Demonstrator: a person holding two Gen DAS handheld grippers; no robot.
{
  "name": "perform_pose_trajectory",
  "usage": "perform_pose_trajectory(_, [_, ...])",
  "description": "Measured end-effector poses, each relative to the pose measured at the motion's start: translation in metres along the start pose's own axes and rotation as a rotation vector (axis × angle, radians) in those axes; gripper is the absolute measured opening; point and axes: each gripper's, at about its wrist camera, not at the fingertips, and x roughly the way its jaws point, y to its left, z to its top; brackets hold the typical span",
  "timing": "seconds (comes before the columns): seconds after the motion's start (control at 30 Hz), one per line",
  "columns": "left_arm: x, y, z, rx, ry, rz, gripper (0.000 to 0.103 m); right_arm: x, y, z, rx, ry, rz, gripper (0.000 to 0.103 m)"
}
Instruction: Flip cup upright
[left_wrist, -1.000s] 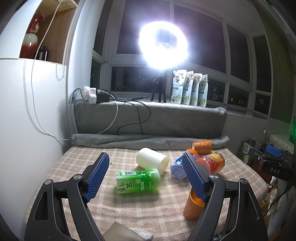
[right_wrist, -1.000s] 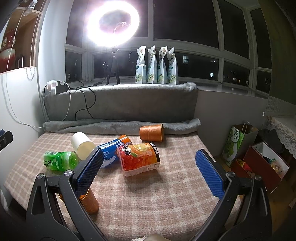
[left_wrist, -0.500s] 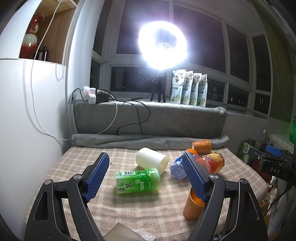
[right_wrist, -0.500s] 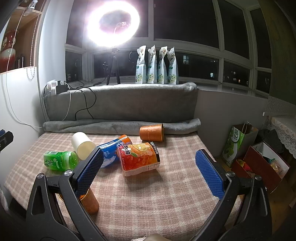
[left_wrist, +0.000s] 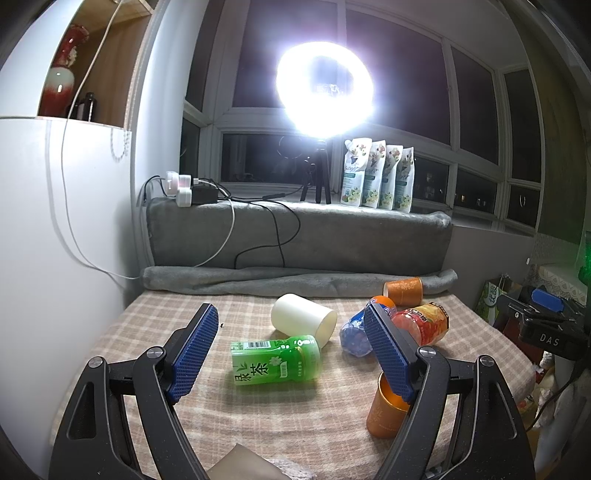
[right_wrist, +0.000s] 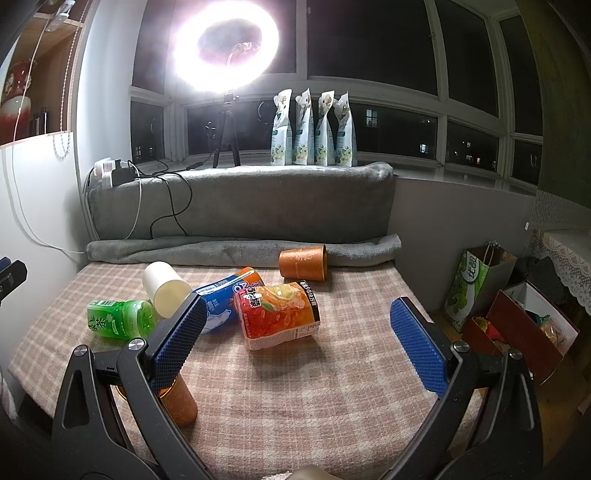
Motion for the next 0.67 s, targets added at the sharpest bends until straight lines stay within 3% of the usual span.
perform_pose_trajectory(0.67, [0.0051, 0.0033, -0.0030, 0.001, -0.004, 0.007, 0.081, 0.0011, 0.0013, -0.0006, -0.001, 0.001, 0.001, 0.101])
